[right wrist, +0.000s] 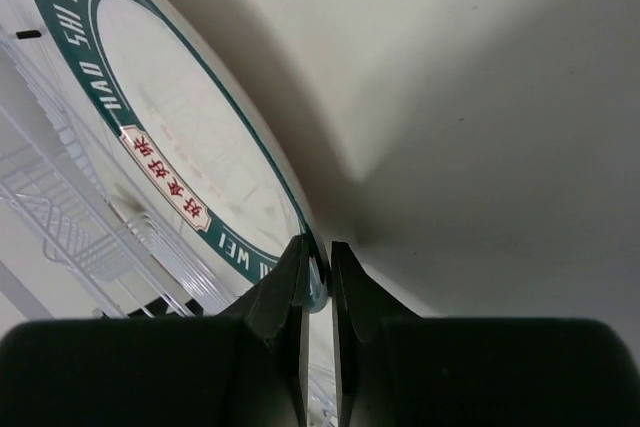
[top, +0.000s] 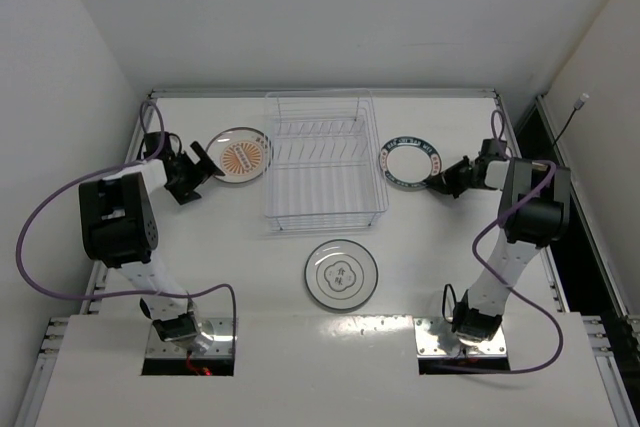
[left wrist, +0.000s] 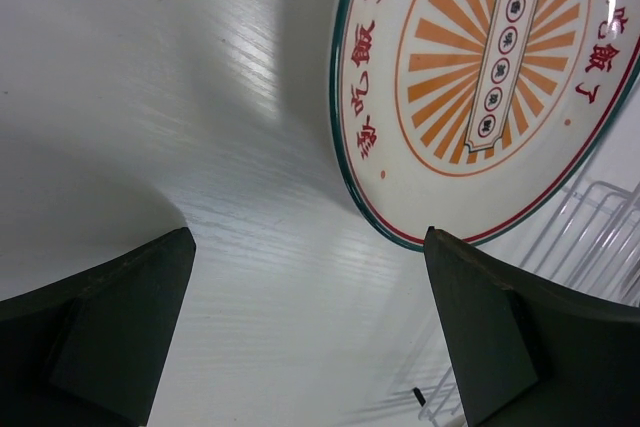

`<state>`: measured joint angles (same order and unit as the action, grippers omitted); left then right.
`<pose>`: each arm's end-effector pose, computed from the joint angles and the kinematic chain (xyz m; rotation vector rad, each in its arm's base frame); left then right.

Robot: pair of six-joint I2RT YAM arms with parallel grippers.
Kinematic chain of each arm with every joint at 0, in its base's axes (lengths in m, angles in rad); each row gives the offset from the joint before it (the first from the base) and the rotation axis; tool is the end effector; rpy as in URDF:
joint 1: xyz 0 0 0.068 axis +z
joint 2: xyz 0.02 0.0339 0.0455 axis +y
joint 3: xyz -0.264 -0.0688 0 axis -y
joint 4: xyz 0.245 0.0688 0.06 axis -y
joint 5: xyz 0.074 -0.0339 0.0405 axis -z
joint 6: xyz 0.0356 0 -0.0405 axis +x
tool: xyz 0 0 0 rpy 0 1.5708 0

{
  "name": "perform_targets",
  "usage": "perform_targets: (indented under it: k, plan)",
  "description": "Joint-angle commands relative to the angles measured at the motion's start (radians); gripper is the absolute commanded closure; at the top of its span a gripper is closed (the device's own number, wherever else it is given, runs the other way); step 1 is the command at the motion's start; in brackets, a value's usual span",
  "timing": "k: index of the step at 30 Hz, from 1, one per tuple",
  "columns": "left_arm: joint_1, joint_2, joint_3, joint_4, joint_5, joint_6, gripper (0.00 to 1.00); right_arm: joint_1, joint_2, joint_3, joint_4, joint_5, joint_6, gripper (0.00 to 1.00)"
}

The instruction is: Load the plates into the dish rack

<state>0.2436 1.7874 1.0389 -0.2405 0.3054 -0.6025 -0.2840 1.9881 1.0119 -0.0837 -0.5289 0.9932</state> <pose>0.3485 0.0756 0.1584 -0.9486 2.3958 -0.5273 0.3556 -0.0851 0.0941 1.4544 2.2790 0.9294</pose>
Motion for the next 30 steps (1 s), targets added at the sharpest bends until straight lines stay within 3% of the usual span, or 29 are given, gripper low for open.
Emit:
perform_targets:
  k: [1, 7, 10, 17, 24, 30]
  plan:
    - [0.011, -0.023, 0.006, -0.062, -0.078, 0.024, 0.00, 0.009, -0.020, -0.032, -0.007, 0.063, -0.030, 1.00]
    - [0.011, -0.074, 0.006, -0.062, -0.118, 0.024, 0.00, 0.049, -0.266, 0.002, -0.089, 0.191, -0.094, 1.00]
    - [0.011, -0.085, 0.006, -0.062, -0.140, 0.024, 0.00, 0.110, -0.412, 0.077, -0.165, 0.378, -0.149, 1.00]
    - [0.011, -0.085, -0.004, -0.062, -0.149, 0.024, 0.00, 0.305, -0.583, 0.185, -0.214, 0.696, -0.232, 1.00]
    - [0.011, -0.085, -0.004, -0.062, -0.130, 0.024, 0.00, 0.555, -0.493, 0.356, -0.304, 1.082, -0.347, 1.00]
    - [0.011, -0.065, 0.006, -0.052, -0.112, 0.015, 0.00, 0.695, -0.359, 0.451, -0.355, 1.277, -0.384, 1.00]
